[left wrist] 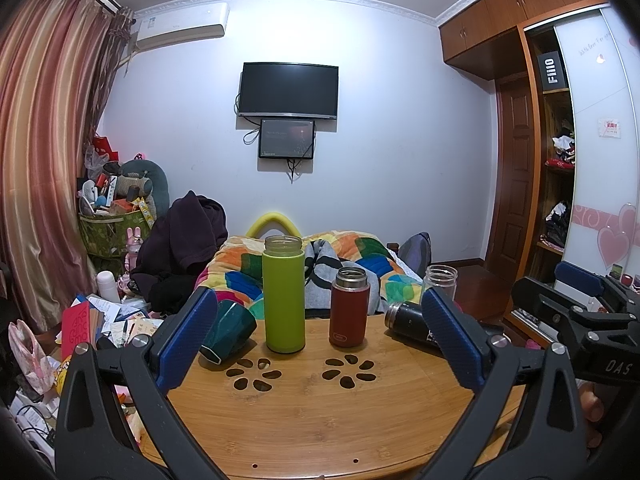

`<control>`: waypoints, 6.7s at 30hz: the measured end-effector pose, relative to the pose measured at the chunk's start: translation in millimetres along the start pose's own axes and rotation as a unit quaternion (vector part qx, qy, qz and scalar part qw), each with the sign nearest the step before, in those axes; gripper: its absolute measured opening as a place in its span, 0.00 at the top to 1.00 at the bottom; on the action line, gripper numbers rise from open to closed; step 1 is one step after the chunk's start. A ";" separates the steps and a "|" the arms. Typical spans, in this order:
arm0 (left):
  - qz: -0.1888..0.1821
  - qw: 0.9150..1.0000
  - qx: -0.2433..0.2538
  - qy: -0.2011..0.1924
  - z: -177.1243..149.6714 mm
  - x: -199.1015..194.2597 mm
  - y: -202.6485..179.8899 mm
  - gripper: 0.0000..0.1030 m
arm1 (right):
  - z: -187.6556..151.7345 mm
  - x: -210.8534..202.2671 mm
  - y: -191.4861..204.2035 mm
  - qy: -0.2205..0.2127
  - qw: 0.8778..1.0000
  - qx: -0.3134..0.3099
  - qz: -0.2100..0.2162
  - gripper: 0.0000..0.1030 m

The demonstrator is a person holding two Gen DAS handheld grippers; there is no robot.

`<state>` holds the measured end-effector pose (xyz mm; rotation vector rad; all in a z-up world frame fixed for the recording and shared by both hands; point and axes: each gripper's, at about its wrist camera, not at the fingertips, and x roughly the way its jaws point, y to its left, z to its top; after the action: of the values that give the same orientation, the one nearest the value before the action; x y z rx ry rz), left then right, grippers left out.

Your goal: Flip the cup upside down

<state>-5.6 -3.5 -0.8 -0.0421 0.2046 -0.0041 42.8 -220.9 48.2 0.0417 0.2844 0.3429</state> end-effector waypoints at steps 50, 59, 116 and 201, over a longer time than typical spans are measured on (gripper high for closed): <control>-0.128 0.959 0.043 0.249 -21.9 177.9 6.1 0.39 | -48.4 50.8 -50.7 0.080 0.996 0.027 -0.030 0.00; -0.214 0.942 0.061 0.250 -27.6 133.1 -29.3 0.39 | -72.5 44.8 -39.6 0.093 0.996 -0.002 0.013 0.00; -0.266 0.836 -0.295 0.380 -95.0 220.6 77.9 0.24 | -109.0 128.6 30.7 0.184 0.962 -0.053 0.195 0.39; -0.161 0.959 -0.019 0.231 -42.3 149.8 39.8 0.88 | 11.6 156.6 56.9 0.135 0.979 -0.059 0.140 0.39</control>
<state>132.5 33.2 -74.3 -0.1118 0.6635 -0.3374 168.8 -114.4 22.3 -0.0829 0.5288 0.6470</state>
